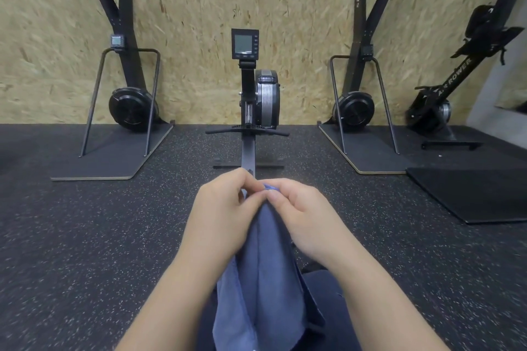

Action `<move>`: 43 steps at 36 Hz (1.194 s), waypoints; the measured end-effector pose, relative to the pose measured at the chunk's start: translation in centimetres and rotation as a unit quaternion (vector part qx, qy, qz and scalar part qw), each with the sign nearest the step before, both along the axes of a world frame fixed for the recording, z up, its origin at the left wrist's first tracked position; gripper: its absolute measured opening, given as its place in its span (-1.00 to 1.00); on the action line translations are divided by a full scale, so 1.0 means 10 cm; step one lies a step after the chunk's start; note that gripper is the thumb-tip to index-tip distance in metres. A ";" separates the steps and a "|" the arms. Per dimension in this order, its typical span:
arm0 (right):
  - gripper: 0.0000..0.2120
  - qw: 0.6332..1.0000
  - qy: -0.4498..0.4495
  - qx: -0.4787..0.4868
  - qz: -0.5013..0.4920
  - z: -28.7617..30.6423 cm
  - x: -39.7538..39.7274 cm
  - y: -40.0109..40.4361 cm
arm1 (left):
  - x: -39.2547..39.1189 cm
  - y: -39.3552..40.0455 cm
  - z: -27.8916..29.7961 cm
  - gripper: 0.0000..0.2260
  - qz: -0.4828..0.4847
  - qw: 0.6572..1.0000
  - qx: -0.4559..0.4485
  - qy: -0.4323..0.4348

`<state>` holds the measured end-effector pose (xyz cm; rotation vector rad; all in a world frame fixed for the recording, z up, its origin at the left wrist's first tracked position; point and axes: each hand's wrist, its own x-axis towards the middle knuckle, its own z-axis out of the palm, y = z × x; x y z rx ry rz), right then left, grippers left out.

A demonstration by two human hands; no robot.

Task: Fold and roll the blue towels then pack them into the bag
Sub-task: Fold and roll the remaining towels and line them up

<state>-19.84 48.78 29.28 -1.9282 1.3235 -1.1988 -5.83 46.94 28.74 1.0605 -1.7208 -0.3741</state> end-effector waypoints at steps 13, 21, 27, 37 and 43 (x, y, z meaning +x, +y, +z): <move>-0.74 0.989 -0.060 -0.077 -0.112 -0.01 -0.26 -0.16 | 0.04 -0.18 -0.27 -0.88 0.042 0.980 0.039 -0.190; -0.74 0.987 -0.060 -0.064 -0.136 0.04 -0.55 -0.25 | 0.24 -0.44 -0.33 -0.86 0.109 0.961 0.084 -0.242; -0.77 0.974 -0.051 -0.090 -0.200 0.09 -0.78 -0.27 | 0.44 -0.61 -0.21 -0.85 0.139 0.949 0.053 -0.277; -0.73 0.933 0.116 -0.082 -0.331 0.03 -1.07 -0.48 | 0.86 -0.84 -0.08 -0.82 0.200 0.891 -0.157 -0.377; -0.78 0.933 0.144 -0.045 -0.328 0.04 -1.12 -0.46 | 0.85 -0.79 0.00 -0.76 0.211 0.895 -0.177 -0.352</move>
